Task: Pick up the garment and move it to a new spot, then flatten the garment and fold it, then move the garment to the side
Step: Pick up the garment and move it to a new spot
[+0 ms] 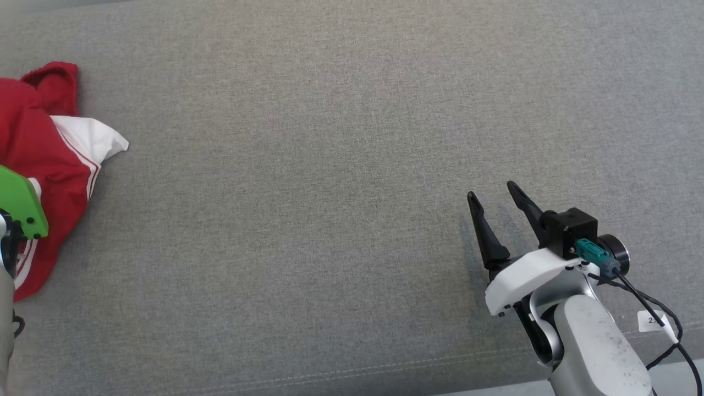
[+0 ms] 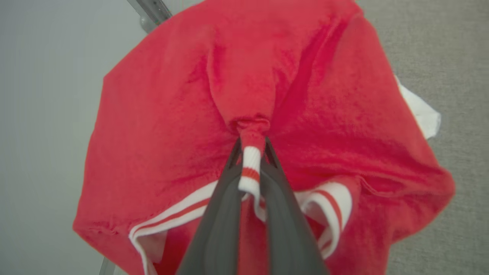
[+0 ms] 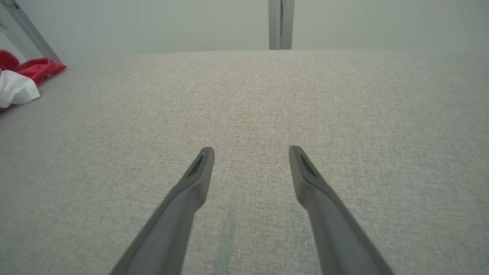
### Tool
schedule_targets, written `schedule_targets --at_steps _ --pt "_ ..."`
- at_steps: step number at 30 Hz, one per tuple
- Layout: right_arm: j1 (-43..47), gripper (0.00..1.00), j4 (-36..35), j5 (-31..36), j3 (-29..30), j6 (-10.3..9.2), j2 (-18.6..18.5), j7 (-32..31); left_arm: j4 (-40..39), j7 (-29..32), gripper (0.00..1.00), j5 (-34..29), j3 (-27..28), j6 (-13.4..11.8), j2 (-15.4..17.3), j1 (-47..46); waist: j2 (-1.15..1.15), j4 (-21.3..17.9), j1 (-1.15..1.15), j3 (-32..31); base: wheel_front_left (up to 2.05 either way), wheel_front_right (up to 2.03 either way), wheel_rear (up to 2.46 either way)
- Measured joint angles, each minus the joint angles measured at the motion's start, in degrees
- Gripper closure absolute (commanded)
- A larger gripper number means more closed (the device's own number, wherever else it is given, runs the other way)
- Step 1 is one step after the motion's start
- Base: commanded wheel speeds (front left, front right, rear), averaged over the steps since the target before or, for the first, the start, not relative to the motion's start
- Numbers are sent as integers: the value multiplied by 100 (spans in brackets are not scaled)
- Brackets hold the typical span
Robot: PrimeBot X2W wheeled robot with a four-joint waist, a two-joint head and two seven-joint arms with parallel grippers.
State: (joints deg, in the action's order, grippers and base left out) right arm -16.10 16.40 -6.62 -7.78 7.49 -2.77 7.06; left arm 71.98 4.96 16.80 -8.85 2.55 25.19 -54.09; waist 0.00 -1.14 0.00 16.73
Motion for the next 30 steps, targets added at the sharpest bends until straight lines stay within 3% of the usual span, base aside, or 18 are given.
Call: schedule_targets --at_steps 18,30 --pt "78 0 221 -213 -100 0 1 68 -528 -1274 100 -350 -543 223 26 -704 0 283 0 -555 0 0 0" --pt "152 0 412 -401 -138 0 1 264 -1445 -1544 100 -475 -1073 413 -433 -1040 0 134 0 -810 0 0 0"
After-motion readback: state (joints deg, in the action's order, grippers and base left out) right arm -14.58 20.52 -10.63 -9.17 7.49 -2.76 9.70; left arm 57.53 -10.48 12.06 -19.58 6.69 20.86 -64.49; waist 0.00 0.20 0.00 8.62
